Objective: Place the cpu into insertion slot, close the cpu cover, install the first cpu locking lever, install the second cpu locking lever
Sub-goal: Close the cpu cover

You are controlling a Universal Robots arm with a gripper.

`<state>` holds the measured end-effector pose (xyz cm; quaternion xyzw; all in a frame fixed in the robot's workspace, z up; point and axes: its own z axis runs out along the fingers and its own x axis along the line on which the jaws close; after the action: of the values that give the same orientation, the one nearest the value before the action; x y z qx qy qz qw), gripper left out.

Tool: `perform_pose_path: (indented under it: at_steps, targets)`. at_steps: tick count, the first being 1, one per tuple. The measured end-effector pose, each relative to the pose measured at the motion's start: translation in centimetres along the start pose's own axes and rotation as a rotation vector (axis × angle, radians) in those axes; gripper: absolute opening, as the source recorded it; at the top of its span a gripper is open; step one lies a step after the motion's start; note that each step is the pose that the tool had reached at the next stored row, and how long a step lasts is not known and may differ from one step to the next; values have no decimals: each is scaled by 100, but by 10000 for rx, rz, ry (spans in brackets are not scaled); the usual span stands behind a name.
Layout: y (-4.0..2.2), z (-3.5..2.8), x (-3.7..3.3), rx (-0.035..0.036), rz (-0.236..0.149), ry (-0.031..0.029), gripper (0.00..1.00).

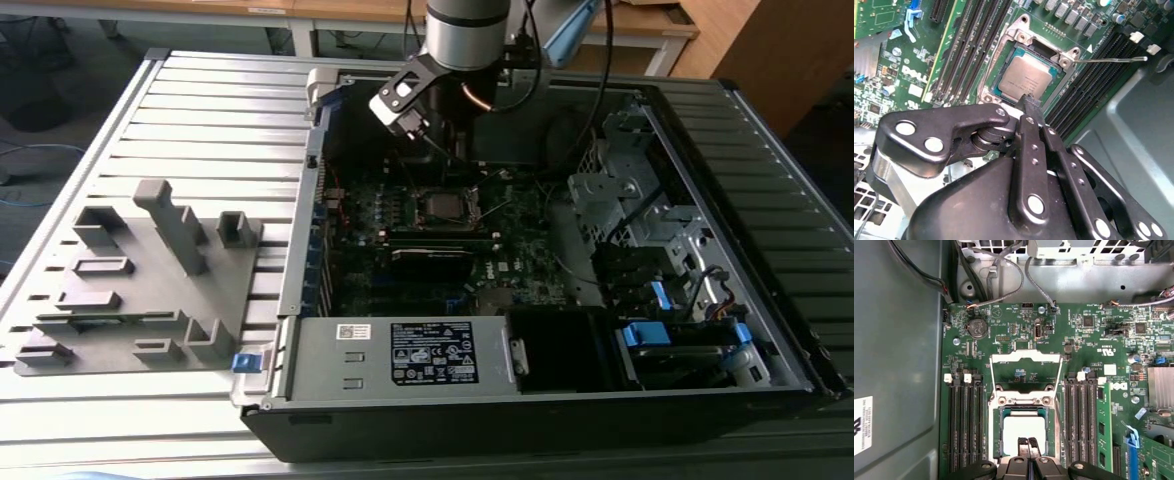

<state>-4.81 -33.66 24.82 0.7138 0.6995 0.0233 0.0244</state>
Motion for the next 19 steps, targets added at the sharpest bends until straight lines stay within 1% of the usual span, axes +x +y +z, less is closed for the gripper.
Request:
perform_pose_path:
  at_steps: [11, 19]
  targets:
    - [13, -190, 0, 0, -1, 0, 11]
    - [18, -260, 0, 0, 0, -1, 11]
